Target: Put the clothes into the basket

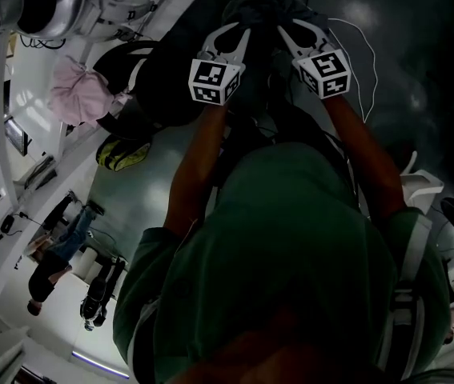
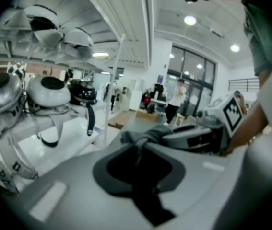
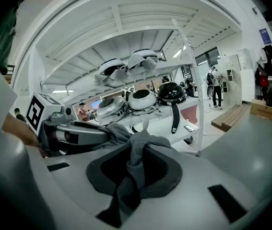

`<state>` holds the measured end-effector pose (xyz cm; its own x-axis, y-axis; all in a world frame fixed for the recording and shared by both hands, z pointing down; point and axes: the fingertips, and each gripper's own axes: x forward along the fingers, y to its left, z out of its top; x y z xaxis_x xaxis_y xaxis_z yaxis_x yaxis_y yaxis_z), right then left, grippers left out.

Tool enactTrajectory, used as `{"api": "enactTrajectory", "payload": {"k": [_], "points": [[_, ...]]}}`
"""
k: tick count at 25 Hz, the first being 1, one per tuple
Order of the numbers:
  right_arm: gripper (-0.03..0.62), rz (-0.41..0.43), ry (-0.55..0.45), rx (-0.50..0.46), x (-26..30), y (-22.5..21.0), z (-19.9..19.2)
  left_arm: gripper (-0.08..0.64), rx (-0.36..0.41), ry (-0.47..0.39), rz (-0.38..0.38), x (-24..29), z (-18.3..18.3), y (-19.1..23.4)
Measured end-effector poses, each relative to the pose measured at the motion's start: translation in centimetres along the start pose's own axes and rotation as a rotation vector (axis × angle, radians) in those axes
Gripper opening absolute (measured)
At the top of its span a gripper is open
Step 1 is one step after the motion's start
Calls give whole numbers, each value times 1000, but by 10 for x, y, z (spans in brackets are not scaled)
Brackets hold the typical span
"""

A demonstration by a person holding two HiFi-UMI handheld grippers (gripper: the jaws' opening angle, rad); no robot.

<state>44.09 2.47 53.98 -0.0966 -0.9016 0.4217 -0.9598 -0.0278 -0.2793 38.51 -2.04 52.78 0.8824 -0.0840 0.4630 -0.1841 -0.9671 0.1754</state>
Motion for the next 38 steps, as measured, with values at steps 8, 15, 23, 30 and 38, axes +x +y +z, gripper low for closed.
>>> {"api": "enactTrajectory", "payload": {"k": [8,15,23,30,38], "points": [[55,39,141,44,23,-4,-32,57,19,127,30,13,-33,8],[54,30,115,23,30,-15,-15,60,23,86,86,1,-23,28],[54,20,110,17,27,-13,-16,58,23,52,132,-24,-17,43],[54,55,112,-19,32,18,-13,60,3,16,185,-62,-17,53],[54,111,100,-91,53,79,6,58,-26,-37,275,-131,-23,89]]}}
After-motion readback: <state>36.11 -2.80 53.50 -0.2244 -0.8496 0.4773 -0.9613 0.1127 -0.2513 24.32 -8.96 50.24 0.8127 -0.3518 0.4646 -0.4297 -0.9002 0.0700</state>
